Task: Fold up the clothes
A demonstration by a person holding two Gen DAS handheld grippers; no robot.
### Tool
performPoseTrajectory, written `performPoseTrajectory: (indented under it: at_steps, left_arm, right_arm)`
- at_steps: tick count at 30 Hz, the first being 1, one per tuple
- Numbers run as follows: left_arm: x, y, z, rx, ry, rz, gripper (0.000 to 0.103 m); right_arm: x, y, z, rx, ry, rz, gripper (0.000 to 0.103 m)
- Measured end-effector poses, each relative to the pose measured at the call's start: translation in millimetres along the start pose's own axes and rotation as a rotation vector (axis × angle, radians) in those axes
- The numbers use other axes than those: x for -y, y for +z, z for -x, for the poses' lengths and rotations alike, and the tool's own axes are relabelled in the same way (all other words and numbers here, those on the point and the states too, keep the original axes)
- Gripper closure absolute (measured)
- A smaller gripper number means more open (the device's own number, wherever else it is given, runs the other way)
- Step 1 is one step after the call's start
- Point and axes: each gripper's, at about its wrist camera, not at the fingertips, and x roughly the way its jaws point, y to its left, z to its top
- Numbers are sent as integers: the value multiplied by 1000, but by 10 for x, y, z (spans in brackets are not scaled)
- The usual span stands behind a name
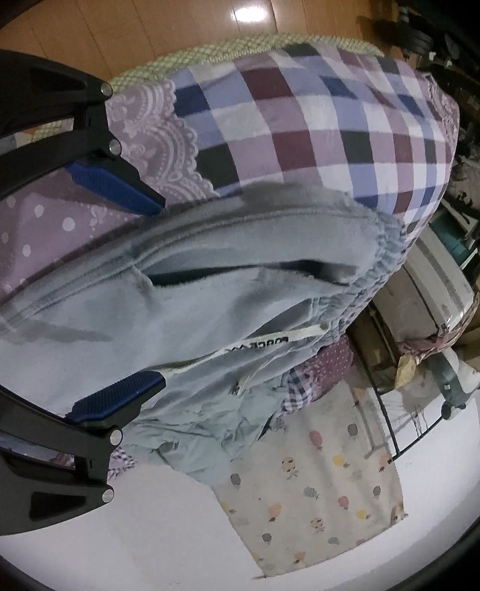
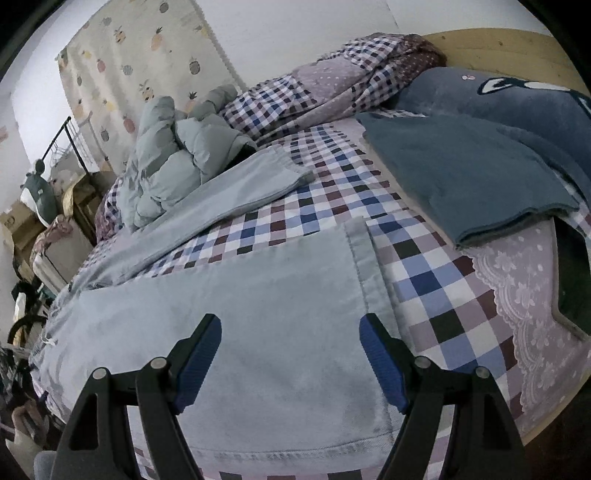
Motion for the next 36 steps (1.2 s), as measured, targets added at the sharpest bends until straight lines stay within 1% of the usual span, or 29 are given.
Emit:
performPoseTrajectory:
  at_steps: [3, 8, 11, 14, 17, 18, 19, 20, 21, 22, 23, 24, 26, 27, 29, 33, 36]
  left_arm:
    - [-4, 36, -22, -5, -50, 4, 14]
    - [86, 103, -55, 3, -93, 22, 14]
    - [118, 101, -75, 8, -85, 18, 14]
    - [35, 80, -77, 9, -78, 42, 16]
    - [-27, 79, -45, 10, -84, 74, 24]
    - [-43, 87, -38, 7, -74, 91, 34]
    - [-60, 95, -33, 4, -62, 108, 46]
    - [-83, 106, -28, -1, -45, 132, 53]
    - [-109, 122, -24, -8, -46, 158, 66]
    - [-136, 139, -20, -16, -49, 186, 69]
    - [-136, 152, -15, -22, -48, 199, 73]
    - [-135, 164, -10, -28, -47, 211, 83]
    - [-43, 200, 12, -33, -49, 191, 85]
    - [13, 213, 19, -34, -47, 175, 88]
    - [132, 247, 44, -38, -49, 138, 92]
    - [310, 328, 82, -52, -57, 84, 92]
    - [405, 361, 45, -63, -44, 50, 92]
  right_arm:
    - [-22, -14, -38, -9, -7, 19, 22]
    - [-63, -40, -80, -22, -18, 54, 22]
    - [-75, -46, -97, -26, -22, 55, 22]
    - [-79, -49, -110, -28, -26, 51, 22]
    - [-45, -47, -90, -30, -22, 38, 22]
    - [-5, -48, -61, -29, -19, 18, 22]
    - [43, -50, -26, -27, -17, -6, 22]
    - [104, -51, 10, -26, -12, -39, 22]
    - [169, -54, 47, -24, -13, -73, 22]
    - [235, -58, 84, -22, -16, -105, 22]
    - [327, -72, 130, -20, -46, -143, 22]
    - [396, -82, 163, -19, -85, -168, 22]
    - [544, -103, 224, -22, -155, -217, 22]
    - [572, -131, 227, -24, -151, -240, 22]
    - [600, -199, 217, -28, -121, -282, 22]
    - [656, -333, 197, -37, -59, -365, 22]
    - [698, -434, 181, -44, -12, -428, 22]
